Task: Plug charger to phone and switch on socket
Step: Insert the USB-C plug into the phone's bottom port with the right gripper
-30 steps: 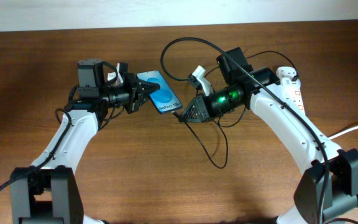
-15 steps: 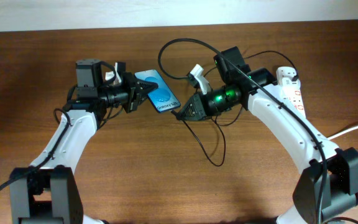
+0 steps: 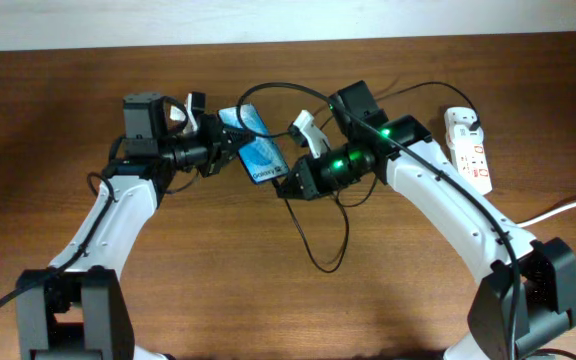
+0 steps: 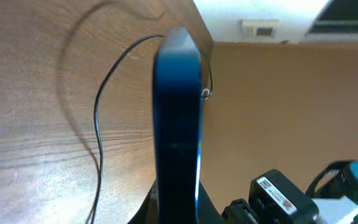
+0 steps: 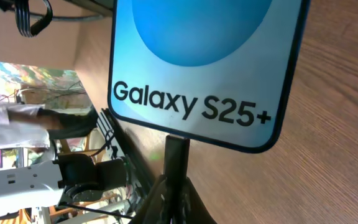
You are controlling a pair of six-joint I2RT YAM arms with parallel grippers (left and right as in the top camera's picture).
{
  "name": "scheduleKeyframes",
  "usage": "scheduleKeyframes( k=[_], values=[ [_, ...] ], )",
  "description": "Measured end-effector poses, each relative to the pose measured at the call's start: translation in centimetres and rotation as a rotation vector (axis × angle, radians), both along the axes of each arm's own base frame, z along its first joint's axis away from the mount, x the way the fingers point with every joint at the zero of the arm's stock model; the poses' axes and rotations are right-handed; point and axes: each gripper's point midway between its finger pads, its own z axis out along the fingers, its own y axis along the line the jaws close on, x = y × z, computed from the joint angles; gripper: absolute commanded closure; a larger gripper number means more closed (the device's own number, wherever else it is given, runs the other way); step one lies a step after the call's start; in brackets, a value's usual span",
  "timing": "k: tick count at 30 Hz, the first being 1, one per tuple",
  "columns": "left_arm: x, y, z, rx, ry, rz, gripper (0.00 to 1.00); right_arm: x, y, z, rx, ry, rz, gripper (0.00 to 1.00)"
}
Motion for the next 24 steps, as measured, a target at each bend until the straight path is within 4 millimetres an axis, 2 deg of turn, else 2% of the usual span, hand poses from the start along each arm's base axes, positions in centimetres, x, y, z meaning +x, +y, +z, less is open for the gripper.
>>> scheduleKeyframes(
  k=[7,17,24],
  values=[
    [0.7,0.2,1.0,0.031,-0.107,-0.025,1.00,0.9,0.6,-0.1,0.013,-0.041,-0.019,0.96],
    [1.8,0.6,1.3,0.099,-0.159,0.009,1.00,2.6,1.3,-0.3,0.048,-0.046,-0.084,0.96],
    [0.9,0.5,0.8,0.151,-0.145,-0.036,1.00,2.0,1.6,-0.6,0.057,0.000,-0.072,0.96]
  ],
)
